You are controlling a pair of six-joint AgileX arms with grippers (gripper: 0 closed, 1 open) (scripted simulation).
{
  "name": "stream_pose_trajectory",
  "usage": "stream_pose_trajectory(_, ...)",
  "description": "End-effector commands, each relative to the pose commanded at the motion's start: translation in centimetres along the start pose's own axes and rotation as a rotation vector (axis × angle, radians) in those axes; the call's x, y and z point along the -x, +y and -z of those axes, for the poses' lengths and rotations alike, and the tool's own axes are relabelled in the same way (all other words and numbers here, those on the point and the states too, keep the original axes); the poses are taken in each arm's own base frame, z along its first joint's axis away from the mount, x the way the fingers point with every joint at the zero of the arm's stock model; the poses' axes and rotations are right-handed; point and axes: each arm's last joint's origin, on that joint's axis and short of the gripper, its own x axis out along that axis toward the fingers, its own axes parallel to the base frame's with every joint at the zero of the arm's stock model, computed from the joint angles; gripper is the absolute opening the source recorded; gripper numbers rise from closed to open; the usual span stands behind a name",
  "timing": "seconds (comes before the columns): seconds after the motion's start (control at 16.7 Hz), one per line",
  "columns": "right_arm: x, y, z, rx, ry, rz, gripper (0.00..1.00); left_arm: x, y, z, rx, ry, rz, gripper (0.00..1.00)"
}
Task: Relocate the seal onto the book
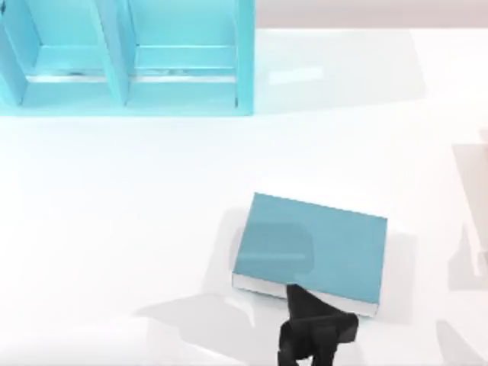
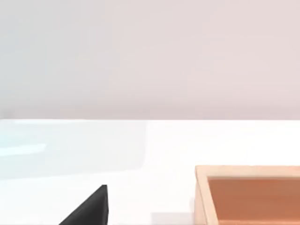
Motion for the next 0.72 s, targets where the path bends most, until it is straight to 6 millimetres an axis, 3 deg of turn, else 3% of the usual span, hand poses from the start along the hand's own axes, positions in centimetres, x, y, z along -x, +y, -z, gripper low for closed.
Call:
stream_pose_trajectory(0.3,0.0,0.0,0.0,0.000,0.000,0.000,1.00,-5.1,-3.9,-4.1,-0.138,-0.134,-0.195,1.00)
stream_pose_trajectory(0.54,0.0,0.0,0.0,0.000,0.000,0.000,1.00,-9.5,-7.2,-9.8,-0.265,-0.136,-0.423,1.00)
stream_pose_trajectory(0.72,0.0,0.0,0.0,0.000,0.000,0.000,1.00,-11.7,-9.4,-14.8,-0.343,-0.001,-0.523,1.00)
